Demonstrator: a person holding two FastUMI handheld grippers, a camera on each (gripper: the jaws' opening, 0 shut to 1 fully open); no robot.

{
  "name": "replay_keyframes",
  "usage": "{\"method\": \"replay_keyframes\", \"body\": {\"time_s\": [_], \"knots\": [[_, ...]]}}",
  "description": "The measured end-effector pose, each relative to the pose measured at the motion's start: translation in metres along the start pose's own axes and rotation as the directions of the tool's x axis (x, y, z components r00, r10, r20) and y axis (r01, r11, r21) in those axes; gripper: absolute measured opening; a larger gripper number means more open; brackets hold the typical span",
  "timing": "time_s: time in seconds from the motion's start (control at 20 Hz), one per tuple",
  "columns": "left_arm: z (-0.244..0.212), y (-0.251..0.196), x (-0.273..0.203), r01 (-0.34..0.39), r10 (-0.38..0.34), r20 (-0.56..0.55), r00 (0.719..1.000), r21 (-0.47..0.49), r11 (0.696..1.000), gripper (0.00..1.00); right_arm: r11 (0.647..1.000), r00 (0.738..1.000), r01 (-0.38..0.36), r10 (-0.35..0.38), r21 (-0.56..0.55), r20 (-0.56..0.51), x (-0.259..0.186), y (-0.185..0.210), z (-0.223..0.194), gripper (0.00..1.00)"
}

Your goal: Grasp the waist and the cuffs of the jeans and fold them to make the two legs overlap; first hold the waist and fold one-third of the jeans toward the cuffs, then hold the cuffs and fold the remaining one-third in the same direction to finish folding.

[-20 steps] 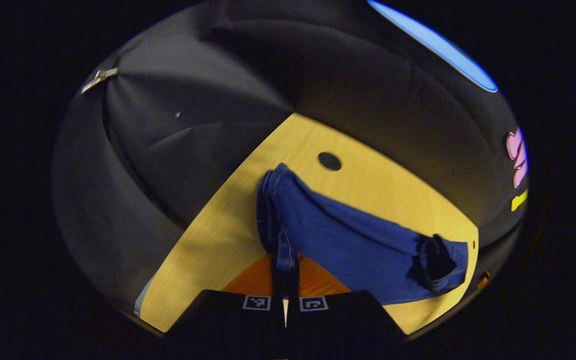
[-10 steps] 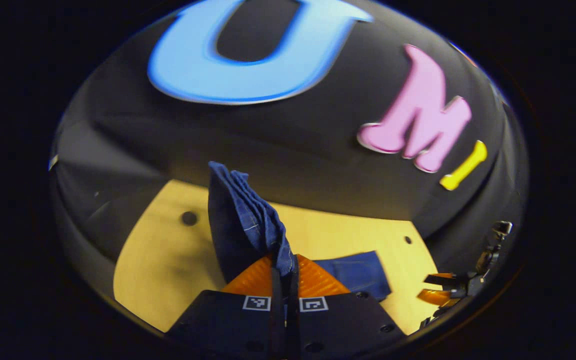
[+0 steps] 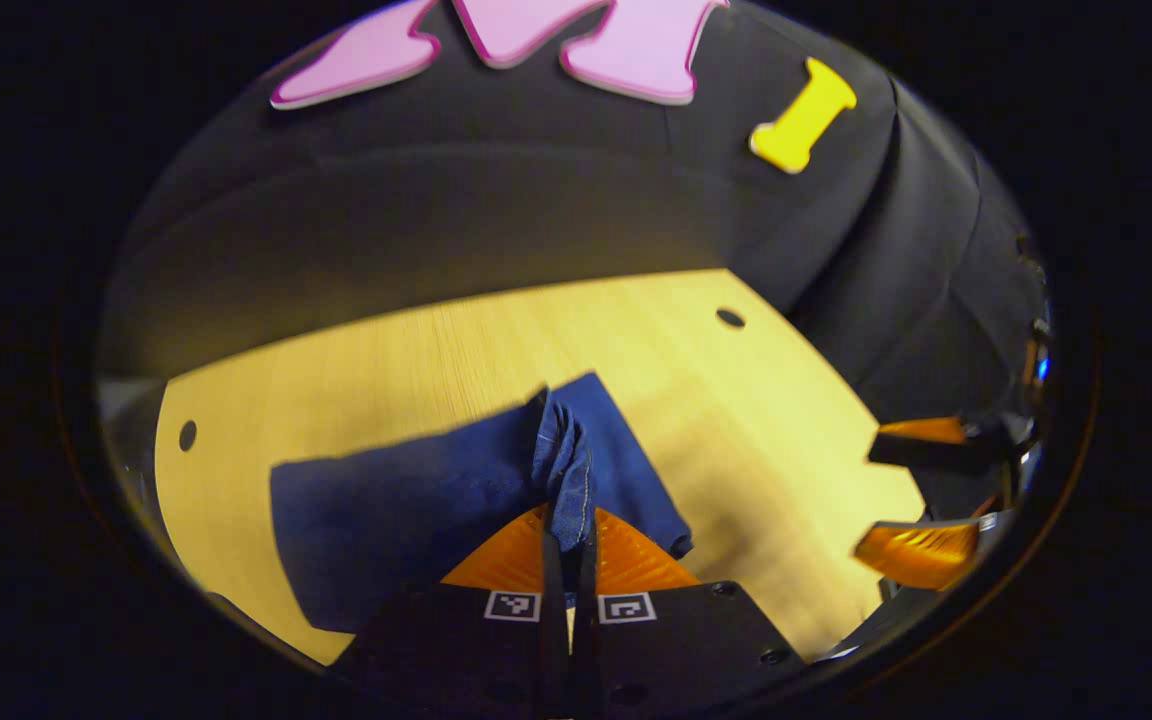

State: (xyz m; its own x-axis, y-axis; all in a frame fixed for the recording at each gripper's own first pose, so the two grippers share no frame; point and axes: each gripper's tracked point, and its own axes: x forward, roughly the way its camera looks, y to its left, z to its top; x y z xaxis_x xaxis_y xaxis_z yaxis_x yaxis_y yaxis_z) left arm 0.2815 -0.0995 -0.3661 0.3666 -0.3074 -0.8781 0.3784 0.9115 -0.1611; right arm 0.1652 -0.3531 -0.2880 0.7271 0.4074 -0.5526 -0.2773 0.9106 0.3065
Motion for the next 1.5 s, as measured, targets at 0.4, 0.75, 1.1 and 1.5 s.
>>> {"method": "replay_keyframes", "body": {"time_s": [0.4,0.75,1.1,1.5], "knots": [[-0.028,-0.03,0.019,0.009,-0.011,-0.02,1.0,-0.096,0.995,0.63,0.999,0.997,0.002,0.001,-0.047,0.074,-0.021,0.0,0.013,0.99],[-0.01,-0.013,-0.13,-0.027,0.068,0.326,0.943,-0.127,0.991,0.95,0.971,0.95,0.169,-0.115,-0.17,0.289,-0.099,0.044,0.056,0.98],[-0.081,-0.023,-0.321,-0.085,0.152,0.576,0.803,-0.142,0.986,0.95,0.972,0.88,0.225,-0.174,-0.065,0.442,-0.208,0.143,0.051,0.98],[-0.11,-0.045,-0.416,-0.158,0.21,0.704,0.678,-0.14,0.978,0.95,0.981,0.838,0.175,-0.105,-0.081,0.535,-0.295,0.206,0.059,0.99]]}}
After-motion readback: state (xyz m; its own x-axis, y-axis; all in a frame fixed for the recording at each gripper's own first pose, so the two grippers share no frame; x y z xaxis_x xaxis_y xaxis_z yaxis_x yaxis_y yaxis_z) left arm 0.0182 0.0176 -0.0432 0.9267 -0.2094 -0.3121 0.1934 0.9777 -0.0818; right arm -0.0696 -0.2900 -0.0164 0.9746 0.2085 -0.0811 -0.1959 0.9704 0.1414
